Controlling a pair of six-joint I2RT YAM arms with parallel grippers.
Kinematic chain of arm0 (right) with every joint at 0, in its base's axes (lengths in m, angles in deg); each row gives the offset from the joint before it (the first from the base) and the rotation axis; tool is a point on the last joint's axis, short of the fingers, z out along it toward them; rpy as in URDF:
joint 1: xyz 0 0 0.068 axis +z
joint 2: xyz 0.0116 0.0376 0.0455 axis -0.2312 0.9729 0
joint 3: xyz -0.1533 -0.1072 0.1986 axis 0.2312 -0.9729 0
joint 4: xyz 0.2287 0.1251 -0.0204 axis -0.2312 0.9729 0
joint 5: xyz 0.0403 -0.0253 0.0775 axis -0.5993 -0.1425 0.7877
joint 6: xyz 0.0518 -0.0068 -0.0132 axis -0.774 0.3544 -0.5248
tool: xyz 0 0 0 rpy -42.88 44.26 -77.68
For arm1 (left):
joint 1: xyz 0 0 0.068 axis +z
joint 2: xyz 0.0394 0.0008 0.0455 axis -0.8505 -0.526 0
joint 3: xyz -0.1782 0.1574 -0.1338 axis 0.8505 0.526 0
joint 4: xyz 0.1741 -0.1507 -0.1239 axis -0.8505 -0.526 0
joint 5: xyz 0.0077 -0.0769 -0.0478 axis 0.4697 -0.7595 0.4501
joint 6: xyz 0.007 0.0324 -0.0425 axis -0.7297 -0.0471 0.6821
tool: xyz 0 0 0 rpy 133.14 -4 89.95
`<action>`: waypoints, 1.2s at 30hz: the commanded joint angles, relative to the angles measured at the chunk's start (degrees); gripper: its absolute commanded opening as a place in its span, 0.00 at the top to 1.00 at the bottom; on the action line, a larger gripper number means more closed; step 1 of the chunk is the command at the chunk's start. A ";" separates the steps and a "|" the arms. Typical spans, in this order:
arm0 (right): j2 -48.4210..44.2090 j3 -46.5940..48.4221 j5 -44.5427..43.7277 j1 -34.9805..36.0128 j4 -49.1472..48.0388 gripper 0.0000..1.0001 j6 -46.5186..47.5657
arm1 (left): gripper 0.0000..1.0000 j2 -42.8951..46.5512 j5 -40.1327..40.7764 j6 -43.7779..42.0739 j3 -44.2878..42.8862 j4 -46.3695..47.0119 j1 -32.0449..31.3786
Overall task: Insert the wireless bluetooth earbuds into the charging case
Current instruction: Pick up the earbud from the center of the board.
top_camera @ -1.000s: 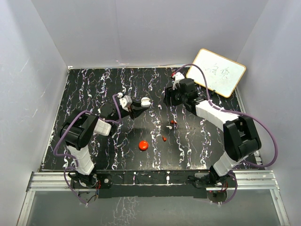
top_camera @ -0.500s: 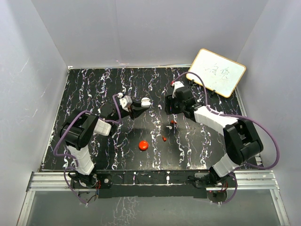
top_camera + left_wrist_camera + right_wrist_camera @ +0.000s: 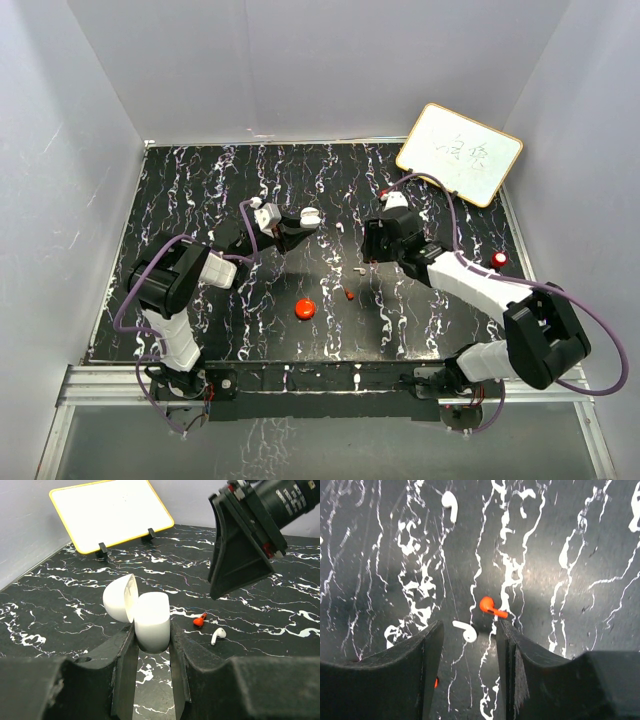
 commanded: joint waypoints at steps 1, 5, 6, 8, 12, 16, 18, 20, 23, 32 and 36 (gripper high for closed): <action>-2.32 -2.02 -1.05 1.23 -0.29 0.56 -2.91 | 1.00 1.29 -1.73 -0.82 -0.17 11.04 0.22; -2.62 -3.25 -0.33 1.89 -0.16 0.58 -4.41 | 1.00 1.19 -1.82 -0.75 -0.25 11.05 0.22; -2.41 -3.49 -0.19 2.01 -0.24 0.58 -4.69 | 1.00 1.11 -1.82 -0.73 -0.30 11.09 0.22; -1.82 -3.85 0.45 2.25 -0.48 0.58 -5.22 | 1.00 0.83 -2.01 -0.60 -0.30 11.04 0.22; -0.26 -4.48 1.02 2.56 -1.51 0.59 -6.19 | 1.00 0.81 -2.15 -0.55 -0.35 11.04 0.23; 1.61 -4.68 1.43 2.61 -2.51 0.59 -7.07 | 1.00 0.90 -2.25 -0.47 -0.35 11.04 0.27; 2.51 -4.83 1.66 2.61 -3.05 0.59 -7.27 | 1.00 0.79 -2.26 -0.46 -0.32 11.04 0.22; 3.28 -4.97 2.06 2.65 -3.63 0.59 -7.45 | 1.00 0.81 -2.42 -0.47 -0.34 11.04 0.20; 4.34 -5.16 2.39 2.65 -4.56 0.60 -7.71 | 1.00 0.69 -2.61 -0.48 -0.34 11.10 0.22; 6.98 -5.11 2.58 2.60 -6.18 0.62 -7.94 | 1.00 0.64 -2.70 -0.64 -0.27 11.04 0.22; 7.84 -5.32 2.37 2.65 -6.60 0.63 -7.96 | 1.00 0.64 -2.79 -0.79 -0.21 11.04 0.17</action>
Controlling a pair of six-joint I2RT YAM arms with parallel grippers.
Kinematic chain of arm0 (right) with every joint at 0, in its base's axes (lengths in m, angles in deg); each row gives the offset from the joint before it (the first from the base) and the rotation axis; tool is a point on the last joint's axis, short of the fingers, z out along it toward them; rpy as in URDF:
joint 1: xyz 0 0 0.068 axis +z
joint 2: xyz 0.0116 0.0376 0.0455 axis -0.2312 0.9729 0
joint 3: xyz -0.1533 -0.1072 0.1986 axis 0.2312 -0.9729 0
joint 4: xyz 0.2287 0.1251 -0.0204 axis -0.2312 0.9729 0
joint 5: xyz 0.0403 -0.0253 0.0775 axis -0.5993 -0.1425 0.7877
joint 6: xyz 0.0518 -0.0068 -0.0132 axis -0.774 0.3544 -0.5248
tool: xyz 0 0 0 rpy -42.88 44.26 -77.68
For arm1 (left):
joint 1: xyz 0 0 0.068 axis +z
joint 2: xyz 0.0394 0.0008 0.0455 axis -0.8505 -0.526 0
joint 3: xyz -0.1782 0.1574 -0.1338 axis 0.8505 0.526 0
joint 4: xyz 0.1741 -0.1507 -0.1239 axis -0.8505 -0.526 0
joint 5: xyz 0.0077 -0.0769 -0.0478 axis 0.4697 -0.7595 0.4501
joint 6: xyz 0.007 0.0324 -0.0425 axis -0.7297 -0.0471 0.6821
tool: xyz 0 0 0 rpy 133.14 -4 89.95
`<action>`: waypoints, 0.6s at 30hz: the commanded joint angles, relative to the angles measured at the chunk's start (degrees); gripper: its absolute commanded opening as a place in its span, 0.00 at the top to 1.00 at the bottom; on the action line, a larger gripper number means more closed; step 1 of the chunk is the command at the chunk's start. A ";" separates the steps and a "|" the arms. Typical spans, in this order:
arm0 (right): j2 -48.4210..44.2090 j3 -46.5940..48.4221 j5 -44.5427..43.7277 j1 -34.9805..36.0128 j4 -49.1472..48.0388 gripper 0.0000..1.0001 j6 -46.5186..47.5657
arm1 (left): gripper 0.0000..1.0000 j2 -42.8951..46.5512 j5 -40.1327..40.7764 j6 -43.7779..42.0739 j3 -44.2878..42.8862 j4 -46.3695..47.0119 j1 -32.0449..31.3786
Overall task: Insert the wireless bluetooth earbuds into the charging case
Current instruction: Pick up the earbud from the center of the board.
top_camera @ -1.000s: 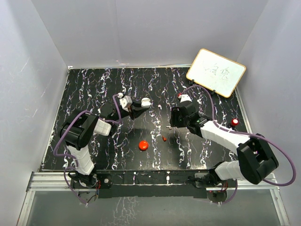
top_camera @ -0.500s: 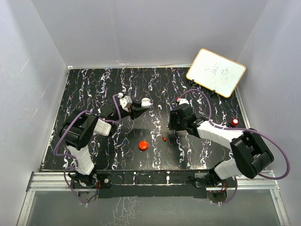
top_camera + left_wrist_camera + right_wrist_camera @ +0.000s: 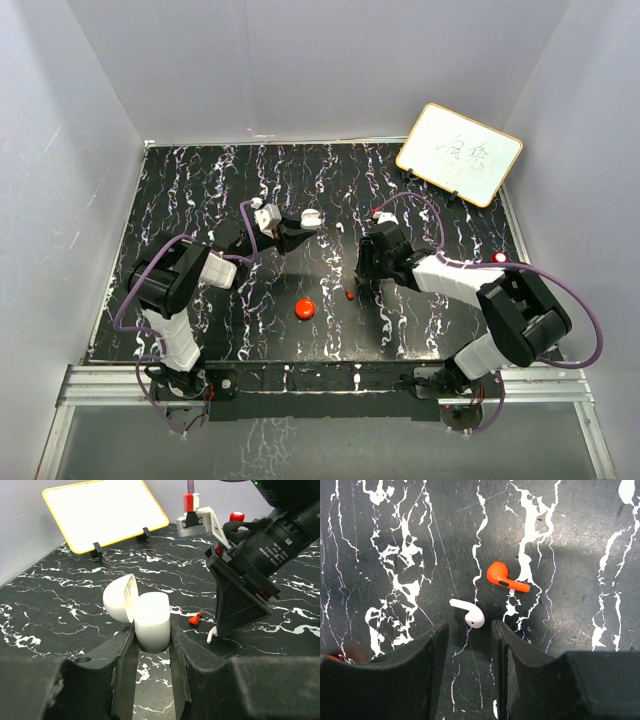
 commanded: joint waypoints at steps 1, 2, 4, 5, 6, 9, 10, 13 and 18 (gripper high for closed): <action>0.51 -0.28 -0.39 0.35 -3.70 0.63 -0.62 | 1.00 0.71 -1.54 -1.10 -0.18 11.06 0.22; 0.64 -0.29 -0.54 0.30 -3.75 0.63 -0.59 | 1.00 0.65 -1.54 -1.14 -0.23 11.04 0.26; 0.96 -0.29 -0.62 0.34 -3.76 0.64 -0.62 | 1.00 0.61 -1.54 -1.16 -0.21 11.05 0.22; 1.03 -0.33 -0.65 0.29 -3.80 0.64 -0.66 | 1.00 0.57 -1.54 -1.15 -0.21 11.04 0.22; 1.13 -0.36 -0.67 0.35 -3.91 0.65 -0.66 | 1.00 0.51 -1.60 -1.15 -0.25 11.04 0.22; 1.29 -0.37 -0.78 0.35 -3.94 0.66 -0.66 | 1.00 0.53 -1.63 -1.19 -0.25 11.04 0.22; 1.35 -0.45 -0.76 0.32 -4.01 0.67 -0.66 | 1.00 0.45 -1.68 -1.19 -0.25 11.04 0.22; 1.64 -0.46 -1.00 0.34 -4.02 0.68 -0.66 | 1.00 0.53 -1.70 -1.13 -0.31 11.04 0.22; 2.31 -0.42 -1.41 0.28 -4.15 0.69 -0.71 | 1.00 0.49 -1.72 -1.14 -0.25 11.04 0.22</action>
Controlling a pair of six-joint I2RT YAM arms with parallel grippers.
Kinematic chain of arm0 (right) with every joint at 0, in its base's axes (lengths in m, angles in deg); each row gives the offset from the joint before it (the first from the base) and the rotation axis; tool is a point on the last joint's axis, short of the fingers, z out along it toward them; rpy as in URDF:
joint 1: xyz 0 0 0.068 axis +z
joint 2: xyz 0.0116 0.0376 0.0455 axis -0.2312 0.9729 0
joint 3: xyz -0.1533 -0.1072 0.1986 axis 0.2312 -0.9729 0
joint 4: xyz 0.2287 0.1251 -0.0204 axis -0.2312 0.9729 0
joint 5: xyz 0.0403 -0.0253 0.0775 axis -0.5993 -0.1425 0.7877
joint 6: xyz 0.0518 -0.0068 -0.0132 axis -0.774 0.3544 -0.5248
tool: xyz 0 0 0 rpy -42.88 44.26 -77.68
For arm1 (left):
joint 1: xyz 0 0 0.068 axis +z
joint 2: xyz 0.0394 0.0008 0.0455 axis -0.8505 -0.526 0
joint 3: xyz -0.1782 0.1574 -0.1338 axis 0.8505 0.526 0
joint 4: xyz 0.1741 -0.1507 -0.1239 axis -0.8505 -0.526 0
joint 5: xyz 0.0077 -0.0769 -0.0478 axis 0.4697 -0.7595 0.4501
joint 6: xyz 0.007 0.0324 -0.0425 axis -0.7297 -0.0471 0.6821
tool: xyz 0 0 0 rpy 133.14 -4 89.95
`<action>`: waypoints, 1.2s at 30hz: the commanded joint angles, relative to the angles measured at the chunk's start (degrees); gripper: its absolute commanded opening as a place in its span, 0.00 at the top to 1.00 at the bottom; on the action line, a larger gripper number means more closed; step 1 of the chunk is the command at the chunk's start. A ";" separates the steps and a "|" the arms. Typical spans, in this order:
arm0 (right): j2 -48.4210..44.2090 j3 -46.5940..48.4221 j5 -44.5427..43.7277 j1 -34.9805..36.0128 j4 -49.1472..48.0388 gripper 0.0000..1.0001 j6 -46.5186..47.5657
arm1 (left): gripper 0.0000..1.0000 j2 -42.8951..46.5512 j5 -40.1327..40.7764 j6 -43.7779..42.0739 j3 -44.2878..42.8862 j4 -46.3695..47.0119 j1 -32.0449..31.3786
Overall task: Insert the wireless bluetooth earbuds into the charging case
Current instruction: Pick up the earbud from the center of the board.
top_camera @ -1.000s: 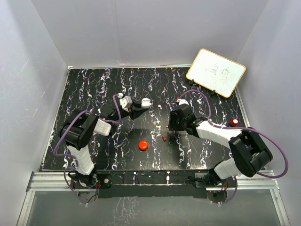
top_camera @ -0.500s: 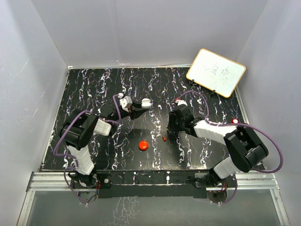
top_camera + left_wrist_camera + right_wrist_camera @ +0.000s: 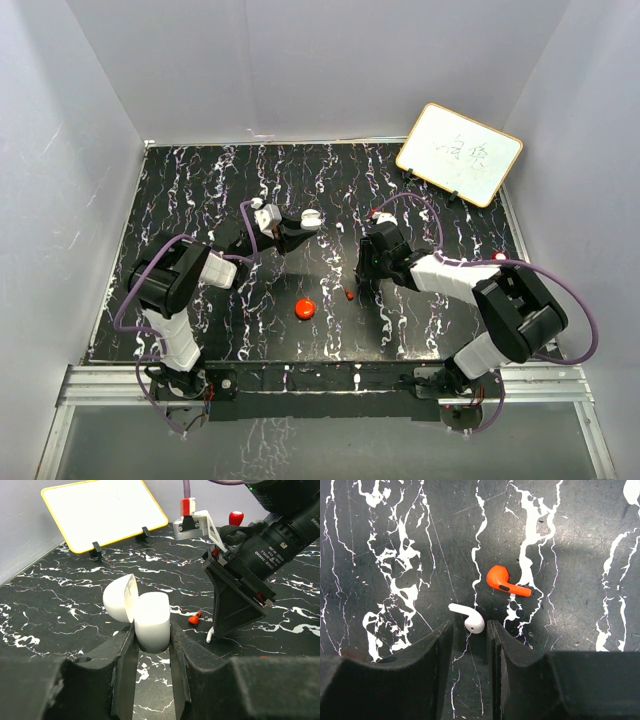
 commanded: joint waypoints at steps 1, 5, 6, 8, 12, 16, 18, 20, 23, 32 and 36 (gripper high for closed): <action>0.79 -0.38 -1.35 0.23 -2.78 0.69 -0.19 | 1.00 0.70 -1.48 -1.12 -0.25 11.04 0.22; 1.21 -0.26 -1.73 0.19 -2.77 0.70 -0.12 | 1.00 0.60 -1.48 -1.11 -0.25 11.04 0.20; 1.31 -0.28 -1.87 0.17 -2.79 0.71 -0.10 | 1.00 0.49 -1.48 -1.12 -0.25 11.04 0.22; 1.53 -0.29 -1.91 0.22 -2.78 0.71 -0.10 | 1.00 0.54 -1.48 -1.19 -0.25 11.05 0.23; 1.78 -0.22 -2.01 0.23 -2.68 0.76 -0.01 | 1.00 0.51 -1.56 -1.21 -0.25 11.04 0.20; 1.94 -0.24 -2.39 0.24 -2.44 0.79 0.04 | 1.00 0.33 -1.57 -1.21 -0.30 11.06 0.22; 1.62 -0.41 -2.46 0.24 -2.39 0.82 0.12 | 1.00 0.35 -1.57 -1.23 -0.33 11.04 0.22; 1.10 -0.42 -2.61 0.23 -2.38 0.84 0.64 | 1.00 0.30 -1.58 -1.30 -0.33 11.05 0.22; 0.36 0.54 -3.81 0.19 -1.47 0.89 2.01 | 1.00 0.10 -1.64 -1.13 -0.43 11.04 0.23; -3.92 4.81 -5.79 0.34 1.12 0.90 9.46 | 1.00 -0.09 -1.50 -1.13 -0.50 11.04 0.24; -5.66 7.03 -5.58 0.58 2.06 0.92 13.22 | 1.00 -0.51 -1.57 -0.70 -0.86 11.04 0.22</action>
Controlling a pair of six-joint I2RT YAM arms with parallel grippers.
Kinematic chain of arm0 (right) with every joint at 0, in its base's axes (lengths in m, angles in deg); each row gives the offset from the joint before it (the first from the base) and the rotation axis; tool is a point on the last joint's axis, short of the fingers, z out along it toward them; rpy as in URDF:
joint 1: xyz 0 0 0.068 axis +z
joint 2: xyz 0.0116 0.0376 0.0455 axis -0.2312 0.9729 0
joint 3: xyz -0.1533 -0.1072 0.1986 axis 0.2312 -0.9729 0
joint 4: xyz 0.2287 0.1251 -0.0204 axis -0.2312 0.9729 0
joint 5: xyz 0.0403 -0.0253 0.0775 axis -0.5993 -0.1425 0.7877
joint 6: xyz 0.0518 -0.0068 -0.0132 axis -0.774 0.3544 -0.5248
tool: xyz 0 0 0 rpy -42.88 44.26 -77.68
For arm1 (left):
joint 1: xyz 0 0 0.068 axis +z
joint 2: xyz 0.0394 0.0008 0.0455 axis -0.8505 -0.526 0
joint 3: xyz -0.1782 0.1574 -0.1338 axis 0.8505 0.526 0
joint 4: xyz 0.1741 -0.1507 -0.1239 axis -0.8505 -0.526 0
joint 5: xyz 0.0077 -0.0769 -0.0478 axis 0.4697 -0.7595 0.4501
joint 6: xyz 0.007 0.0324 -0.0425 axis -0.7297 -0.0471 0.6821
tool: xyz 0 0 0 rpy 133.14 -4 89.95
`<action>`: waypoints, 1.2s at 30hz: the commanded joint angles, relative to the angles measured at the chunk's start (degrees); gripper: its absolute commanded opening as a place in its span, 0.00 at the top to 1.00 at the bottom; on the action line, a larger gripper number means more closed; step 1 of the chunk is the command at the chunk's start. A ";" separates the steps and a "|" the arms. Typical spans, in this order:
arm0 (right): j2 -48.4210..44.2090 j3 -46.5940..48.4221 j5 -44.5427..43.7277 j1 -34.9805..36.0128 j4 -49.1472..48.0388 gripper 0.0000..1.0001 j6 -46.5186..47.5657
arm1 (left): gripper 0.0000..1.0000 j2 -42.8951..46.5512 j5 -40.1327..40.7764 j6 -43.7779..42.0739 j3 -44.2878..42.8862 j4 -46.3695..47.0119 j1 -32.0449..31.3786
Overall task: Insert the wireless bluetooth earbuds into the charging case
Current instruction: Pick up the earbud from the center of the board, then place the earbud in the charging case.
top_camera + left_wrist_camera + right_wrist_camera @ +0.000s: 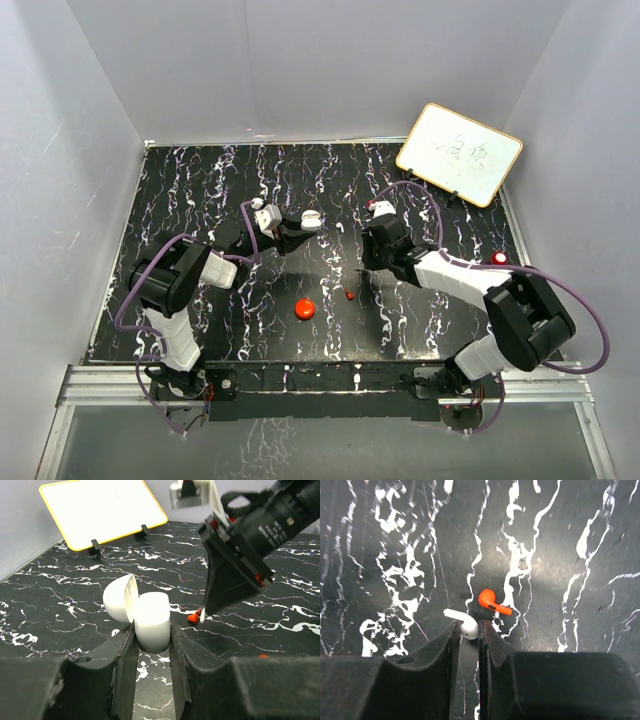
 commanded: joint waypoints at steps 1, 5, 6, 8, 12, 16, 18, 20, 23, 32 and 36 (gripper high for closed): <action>-3.77 5.08 -1.31 0.63 -0.28 0.92 6.09 | 1.00 -0.25 -1.48 -0.62 -0.94 11.04 0.22; -5.93 7.52 -0.82 1.41 -0.35 0.92 11.10 | 1.00 -0.85 -2.24 0.20 -1.31 11.04 0.26; -6.34 8.03 -0.80 1.68 -0.35 0.92 12.21 | 1.00 -1.03 -2.50 0.50 -1.41 11.04 0.23; -7.08 9.03 -0.76 1.97 -0.50 0.92 13.80 | 1.00 -1.27 -2.83 1.07 -1.68 11.04 0.22; -7.84 11.38 -1.56 3.54 -0.47 0.93 16.29 | 1.00 -1.56 -3.33 2.09 -2.18 11.04 0.22; -7.43 14.60 -3.31 6.28 0.00 0.93 19.50 | 1.00 -1.88 -3.61 3.05 -2.57 10.98 0.22; -6.69 16.50 -4.50 7.71 0.66 0.93 21.20 | 1.00 -1.91 -3.63 3.41 -2.70 11.00 0.22; -5.77 18.24 -6.16 9.18 1.26 0.93 23.11 | 1.00 -1.93 -3.57 3.96 -2.82 10.97 0.21; -4.21 20.97 -8.25 11.07 2.24 0.93 25.38 | 1.00 -1.98 -4.07 4.12 -2.96 10.95 0.26; -0.73 26.18 -12.23 14.69 5.40 0.94 29.93 | 1.00 -2.68 -6.33 3.71 -2.87 11.00 0.39; -0.21 27.05 -13.09 15.25 6.33 0.94 31.24 | 1.00 -2.81 -6.87 3.78 -2.90 10.97 0.40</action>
